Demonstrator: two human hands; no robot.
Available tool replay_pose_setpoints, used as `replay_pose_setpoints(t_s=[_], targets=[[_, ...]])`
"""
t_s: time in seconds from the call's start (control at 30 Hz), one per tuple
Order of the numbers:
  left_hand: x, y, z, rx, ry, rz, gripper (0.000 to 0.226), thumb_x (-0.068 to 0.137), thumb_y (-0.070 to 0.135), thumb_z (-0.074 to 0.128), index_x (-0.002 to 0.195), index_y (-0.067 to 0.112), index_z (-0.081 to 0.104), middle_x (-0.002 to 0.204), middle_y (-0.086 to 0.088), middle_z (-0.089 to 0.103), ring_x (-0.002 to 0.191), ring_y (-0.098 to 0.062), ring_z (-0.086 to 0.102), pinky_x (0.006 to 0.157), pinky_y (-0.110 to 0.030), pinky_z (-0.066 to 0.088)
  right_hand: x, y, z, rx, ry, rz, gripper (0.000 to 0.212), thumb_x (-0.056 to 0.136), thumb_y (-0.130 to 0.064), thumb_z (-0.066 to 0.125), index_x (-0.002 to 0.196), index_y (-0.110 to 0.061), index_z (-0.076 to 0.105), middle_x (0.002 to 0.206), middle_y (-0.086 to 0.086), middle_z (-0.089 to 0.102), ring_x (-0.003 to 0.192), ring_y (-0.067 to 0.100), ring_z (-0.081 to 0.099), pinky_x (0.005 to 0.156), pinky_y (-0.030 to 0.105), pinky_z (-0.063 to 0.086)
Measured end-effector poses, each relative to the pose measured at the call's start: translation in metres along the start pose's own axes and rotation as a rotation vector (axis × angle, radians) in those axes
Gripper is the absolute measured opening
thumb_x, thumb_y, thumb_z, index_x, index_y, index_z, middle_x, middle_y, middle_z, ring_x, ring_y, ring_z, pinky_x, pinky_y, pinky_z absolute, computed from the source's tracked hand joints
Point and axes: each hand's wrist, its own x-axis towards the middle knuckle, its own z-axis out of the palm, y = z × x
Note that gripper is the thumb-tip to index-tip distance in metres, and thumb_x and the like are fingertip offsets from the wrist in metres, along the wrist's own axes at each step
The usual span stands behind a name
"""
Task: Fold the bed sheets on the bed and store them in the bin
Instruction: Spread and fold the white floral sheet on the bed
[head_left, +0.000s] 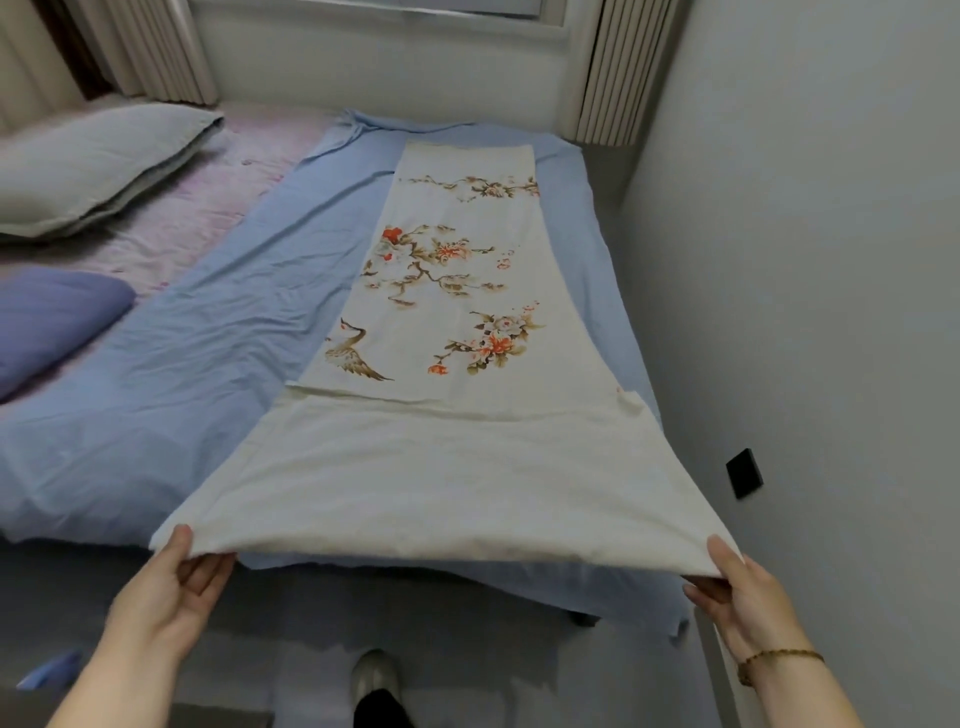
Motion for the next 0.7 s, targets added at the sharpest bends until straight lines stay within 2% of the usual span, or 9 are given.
replay_pose_setpoints(t_s=[0.1,0.13,0.2,0.23,0.33,0.4,0.5,0.6,0.7], targets=[[-0.015,-0.004,-0.016,-0.02,0.013,0.004,0.024,0.099,0.016,0.037,0.12,0.009,0.048,0.043,0.01,0.062,0.04,0.0,0.06,0.065,-0.016,0.055,-0.009,0.008,-0.005,0.077,-0.032,-0.001,0.018,0.096,-0.015,0.042,0.08,-0.012,0.051,0.045,-0.008,0.063,0.037,0.002,0.058,0.034,0.015,0.045],[-0.015,-0.002,-0.015,-0.031,0.001,-0.001,0.021,0.099,0.015,0.037,0.113,0.009,0.052,0.043,0.01,0.062,0.041,0.0,0.061,0.074,-0.018,0.054,-0.009,0.007,-0.003,0.093,-0.034,-0.004,0.019,0.096,-0.015,0.042,0.081,-0.012,0.051,0.044,-0.009,0.063,0.037,0.002,0.058,0.035,0.014,0.046],[-0.017,0.005,-0.009,-0.054,-0.007,-0.008,0.017,0.099,0.016,0.038,0.089,0.012,0.052,0.044,0.009,0.063,0.044,-0.002,0.062,0.101,-0.031,0.041,-0.006,0.001,0.004,0.118,-0.039,-0.016,0.019,0.097,-0.015,0.041,0.081,-0.013,0.051,0.044,-0.01,0.063,0.038,0.002,0.059,0.036,0.015,0.047],[-0.017,0.009,-0.005,-0.068,-0.005,-0.013,0.019,0.099,0.016,0.039,0.083,0.014,0.049,0.044,0.008,0.064,0.05,-0.003,0.065,0.105,-0.035,0.036,-0.004,-0.002,0.007,0.134,-0.041,-0.02,0.019,0.097,-0.015,0.041,0.081,-0.014,0.051,0.044,-0.01,0.063,0.038,0.002,0.059,0.036,0.015,0.047],[-0.006,0.017,0.011,-0.105,-0.002,-0.014,0.018,0.098,0.018,0.04,0.082,0.015,0.049,0.046,0.008,0.064,0.101,-0.014,0.06,0.105,-0.036,0.036,0.007,-0.012,0.014,0.154,-0.052,-0.022,0.018,0.097,-0.015,0.041,0.081,-0.013,0.051,0.046,-0.007,0.064,0.039,0.002,0.06,0.037,0.016,0.048],[0.006,0.018,0.023,-0.098,0.005,-0.018,0.019,0.099,0.017,0.04,0.081,0.014,0.048,0.05,0.003,0.066,0.119,-0.019,0.048,0.105,-0.036,0.035,0.015,-0.017,0.019,0.137,-0.053,-0.022,0.019,0.097,-0.014,0.041,0.08,-0.011,0.05,0.057,0.007,0.065,0.038,0.003,0.06,0.037,0.017,0.049],[0.03,0.016,0.04,-0.058,0.025,-0.026,0.018,0.099,0.016,0.04,0.086,0.01,0.05,0.077,-0.004,0.058,0.127,-0.023,0.044,0.107,-0.037,0.034,0.036,-0.025,0.035,0.082,-0.045,-0.014,0.02,0.097,-0.012,0.041,0.079,-0.01,0.05,0.077,0.009,0.054,0.038,0.004,0.06,0.037,0.018,0.049],[0.06,0.016,0.061,-0.032,0.027,-0.047,0.021,0.099,0.017,0.04,0.106,0.002,0.053,0.075,-0.005,0.059,0.128,-0.024,0.043,0.108,-0.037,0.033,0.065,-0.035,0.058,0.082,-0.024,-0.006,0.021,0.097,-0.012,0.041,0.078,-0.01,0.049,0.055,0.008,0.064,0.038,0.004,0.06,0.036,0.019,0.049],[0.095,0.022,0.086,0.001,0.038,-0.073,0.018,0.099,0.016,0.04,0.085,0.009,0.049,0.078,-0.005,0.055,0.13,-0.026,0.042,0.109,-0.037,0.032,0.099,-0.05,0.089,0.074,0.016,-0.017,0.021,0.098,-0.013,0.04,0.078,-0.012,0.049,0.043,-0.005,0.063,0.038,0.004,0.06,0.037,0.018,0.049]])
